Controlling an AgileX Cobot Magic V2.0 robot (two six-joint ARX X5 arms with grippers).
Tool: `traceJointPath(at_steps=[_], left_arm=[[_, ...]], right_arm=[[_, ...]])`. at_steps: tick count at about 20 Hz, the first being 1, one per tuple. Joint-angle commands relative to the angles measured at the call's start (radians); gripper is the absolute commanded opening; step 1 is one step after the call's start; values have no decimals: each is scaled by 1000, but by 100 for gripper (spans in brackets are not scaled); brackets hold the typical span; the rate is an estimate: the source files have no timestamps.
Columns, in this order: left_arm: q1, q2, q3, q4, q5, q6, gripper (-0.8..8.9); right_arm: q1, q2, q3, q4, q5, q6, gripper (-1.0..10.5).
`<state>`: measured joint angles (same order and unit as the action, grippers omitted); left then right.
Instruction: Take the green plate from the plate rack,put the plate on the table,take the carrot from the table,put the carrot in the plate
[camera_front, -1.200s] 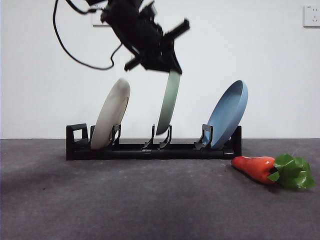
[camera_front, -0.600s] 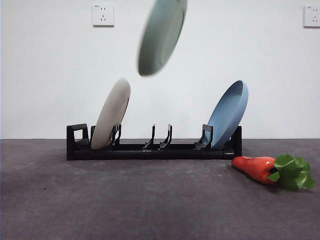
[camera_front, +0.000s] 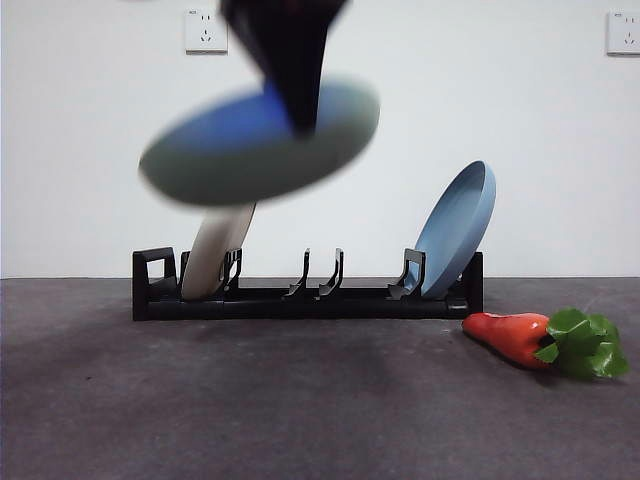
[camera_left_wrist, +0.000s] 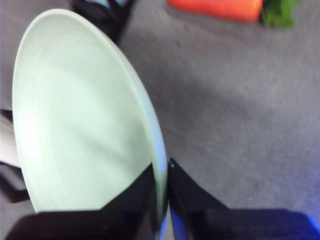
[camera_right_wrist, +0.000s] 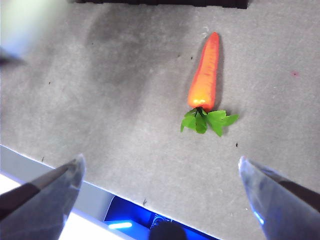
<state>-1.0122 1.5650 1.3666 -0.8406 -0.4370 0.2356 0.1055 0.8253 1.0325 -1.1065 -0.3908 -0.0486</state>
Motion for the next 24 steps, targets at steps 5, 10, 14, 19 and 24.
traceJointPath(at_steps=[5,10,14,19,24], left_arm=[[-68,39,-338,318,-63,91,-6],[-100,152,-379,438,-109,188,-7],[-98,209,-379,485,-97,199,-8],[-98,208,-379,472,-43,183,369],[-99,185,-354,459,-71,176,453]], right_arm=[[2,0,3,7,0,6,658],[2,1,3,7,-1,6,658],[2,6,3,6,-1,6,658],[2,16,3,7,-1,6,658],[2,69,3,23,-1,7,658]])
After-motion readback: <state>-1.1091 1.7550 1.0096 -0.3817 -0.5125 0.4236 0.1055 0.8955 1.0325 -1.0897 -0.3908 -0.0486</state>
